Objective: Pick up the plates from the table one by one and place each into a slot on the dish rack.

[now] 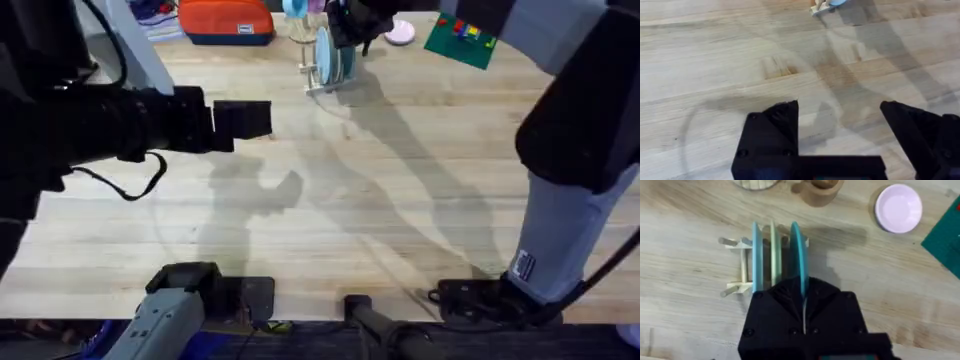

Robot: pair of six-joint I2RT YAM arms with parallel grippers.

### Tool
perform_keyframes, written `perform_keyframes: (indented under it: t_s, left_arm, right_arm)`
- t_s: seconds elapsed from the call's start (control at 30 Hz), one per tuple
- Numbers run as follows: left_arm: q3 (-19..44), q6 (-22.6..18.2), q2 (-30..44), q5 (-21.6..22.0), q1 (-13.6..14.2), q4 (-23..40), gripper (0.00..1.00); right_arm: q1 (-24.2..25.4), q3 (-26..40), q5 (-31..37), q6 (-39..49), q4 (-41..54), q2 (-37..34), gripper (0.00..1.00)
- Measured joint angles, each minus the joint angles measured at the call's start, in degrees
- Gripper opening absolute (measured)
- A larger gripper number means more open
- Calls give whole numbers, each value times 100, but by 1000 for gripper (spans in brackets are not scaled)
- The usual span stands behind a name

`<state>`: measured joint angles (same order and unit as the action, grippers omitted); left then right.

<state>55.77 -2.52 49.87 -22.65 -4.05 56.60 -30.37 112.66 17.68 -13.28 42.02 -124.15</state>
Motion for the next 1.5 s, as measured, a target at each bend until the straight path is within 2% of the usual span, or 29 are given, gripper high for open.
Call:
perform_keyframes:
  t_s: [0.43,0.53,0.63,1.03,1.3,1.5]
  left_arm:
    - [0,0,0,0,0,0,995]
    - [0,2,0,0,0,0,995]
    - [0,0,0,0,0,0,995]
    - [0,0,0,0,0,0,995]
    - [0,2,0,0,0,2,995]
    - [0,2,0,0,0,2,995]
  right_arm:
    - [0,2,-16,0,-2,-36,32]
    - [0,0,-14,7,-3,-36,143]
    - [0,2,-14,2,-7,-36,199]
    - [0,21,-9,2,43,-35,205]
    - [0,395,-9,142,528,178,205]
    - [0,1028,-7,223,1226,506,245]
